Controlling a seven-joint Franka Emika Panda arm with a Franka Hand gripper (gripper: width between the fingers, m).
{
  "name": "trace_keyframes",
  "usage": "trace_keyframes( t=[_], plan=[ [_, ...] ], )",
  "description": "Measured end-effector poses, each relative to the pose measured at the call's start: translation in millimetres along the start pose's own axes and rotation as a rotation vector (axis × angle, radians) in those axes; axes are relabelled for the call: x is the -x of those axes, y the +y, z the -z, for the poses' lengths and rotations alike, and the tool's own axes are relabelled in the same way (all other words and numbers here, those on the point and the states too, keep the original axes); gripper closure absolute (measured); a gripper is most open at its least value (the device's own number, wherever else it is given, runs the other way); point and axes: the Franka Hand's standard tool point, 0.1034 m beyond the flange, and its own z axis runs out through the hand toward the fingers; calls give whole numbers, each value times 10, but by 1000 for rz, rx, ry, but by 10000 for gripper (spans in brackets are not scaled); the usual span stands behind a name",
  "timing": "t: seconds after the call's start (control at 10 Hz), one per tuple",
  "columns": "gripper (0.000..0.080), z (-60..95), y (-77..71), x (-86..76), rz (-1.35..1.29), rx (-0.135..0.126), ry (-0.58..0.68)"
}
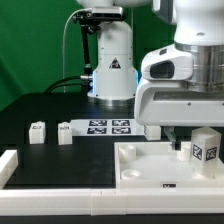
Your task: Assemble one leg
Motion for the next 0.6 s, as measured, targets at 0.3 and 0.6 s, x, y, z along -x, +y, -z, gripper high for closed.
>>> trace_keyframes(
  t=[0.3,0.6],
  plan=[
    [150,-5,16,5,162,2,-2],
    [394,-14,19,7,161,2,-3]
  ],
)
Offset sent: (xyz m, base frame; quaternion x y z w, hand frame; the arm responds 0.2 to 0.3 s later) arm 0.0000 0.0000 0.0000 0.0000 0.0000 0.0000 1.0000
